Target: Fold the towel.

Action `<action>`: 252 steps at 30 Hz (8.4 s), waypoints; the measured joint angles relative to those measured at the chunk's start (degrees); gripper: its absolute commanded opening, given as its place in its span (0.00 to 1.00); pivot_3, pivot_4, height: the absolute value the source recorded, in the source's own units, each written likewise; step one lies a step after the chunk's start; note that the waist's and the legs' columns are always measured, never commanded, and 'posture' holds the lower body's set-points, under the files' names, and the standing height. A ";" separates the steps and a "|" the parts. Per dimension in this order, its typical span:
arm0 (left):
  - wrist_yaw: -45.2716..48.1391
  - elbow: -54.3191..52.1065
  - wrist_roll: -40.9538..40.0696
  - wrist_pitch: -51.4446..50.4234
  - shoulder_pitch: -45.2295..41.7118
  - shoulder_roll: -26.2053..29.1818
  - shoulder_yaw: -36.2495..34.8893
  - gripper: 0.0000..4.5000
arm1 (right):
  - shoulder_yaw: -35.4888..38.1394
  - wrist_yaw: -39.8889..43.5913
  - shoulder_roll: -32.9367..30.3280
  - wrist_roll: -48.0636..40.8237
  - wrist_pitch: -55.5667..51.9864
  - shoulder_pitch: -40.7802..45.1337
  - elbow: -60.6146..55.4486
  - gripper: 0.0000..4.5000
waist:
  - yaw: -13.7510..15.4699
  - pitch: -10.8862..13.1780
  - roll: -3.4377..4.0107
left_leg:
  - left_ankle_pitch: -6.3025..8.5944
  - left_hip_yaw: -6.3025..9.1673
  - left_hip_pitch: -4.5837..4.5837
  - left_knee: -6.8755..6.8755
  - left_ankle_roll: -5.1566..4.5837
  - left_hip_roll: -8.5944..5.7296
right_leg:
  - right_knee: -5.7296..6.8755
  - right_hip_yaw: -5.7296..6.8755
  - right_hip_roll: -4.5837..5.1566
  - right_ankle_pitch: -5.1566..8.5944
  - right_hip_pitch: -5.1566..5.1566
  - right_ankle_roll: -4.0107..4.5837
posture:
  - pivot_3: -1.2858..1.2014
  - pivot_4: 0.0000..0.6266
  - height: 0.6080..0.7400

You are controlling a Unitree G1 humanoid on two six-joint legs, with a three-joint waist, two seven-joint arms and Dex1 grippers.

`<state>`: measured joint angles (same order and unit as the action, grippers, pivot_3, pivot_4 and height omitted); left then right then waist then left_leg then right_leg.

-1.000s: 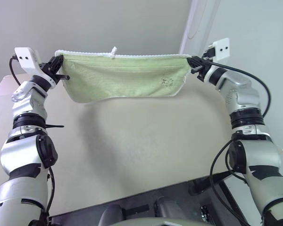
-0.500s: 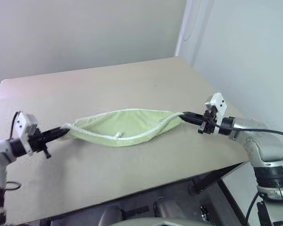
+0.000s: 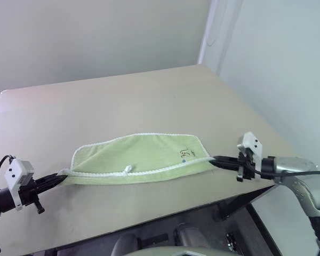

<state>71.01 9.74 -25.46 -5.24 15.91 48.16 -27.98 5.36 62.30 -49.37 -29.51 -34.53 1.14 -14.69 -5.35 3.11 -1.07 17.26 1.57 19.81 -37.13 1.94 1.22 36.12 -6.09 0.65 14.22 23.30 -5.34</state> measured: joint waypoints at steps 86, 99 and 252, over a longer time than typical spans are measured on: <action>-6.46 -9.25 -6.05 -16.72 -24.27 -10.65 20.28 1.00 | 30.84 -46.10 33.39 -31.94 -57.57 10.89 11.60 0.88 | 1.22 -0.10 -0.01 | 0.01 0.14 0.31 -0.24 -0.06 0.03 | 0.06 0.11 -0.11 -0.14 0.13 0.03 | 0.52 0.00 1.00; -6.22 -5.28 -4.31 -13.92 -24.64 -11.22 20.46 1.00 | 33.30 -56.52 38.94 -27.34 -50.35 19.93 20.13 0.88 | 0.93 -0.13 -0.01 | 0.01 0.14 0.20 -0.27 -0.06 0.03 | 0.05 0.11 -0.11 -0.17 0.03 0.00 | 0.52 0.00 1.00; -35.65 -4.26 -21.50 -73.15 -35.58 -17.32 7.85 0.00 | -11.75 -29.93 31.14 18.64 0.48 22.26 19.88 0.79 | 1.02 -0.12 0.17 | 0.02 0.52 0.48 -0.52 -0.07 -0.40 | 0.05 -0.04 0.00 -0.12 0.01 -0.17 | 0.52 0.00 1.00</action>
<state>35.35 5.48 -46.95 -78.39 -19.68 30.84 -20.12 -6.39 32.36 -18.23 -10.87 -34.05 23.39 5.19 -4.34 2.99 -0.90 17.28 2.09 20.29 -37.65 1.87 0.82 36.17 -6.13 0.64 14.10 23.30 -5.51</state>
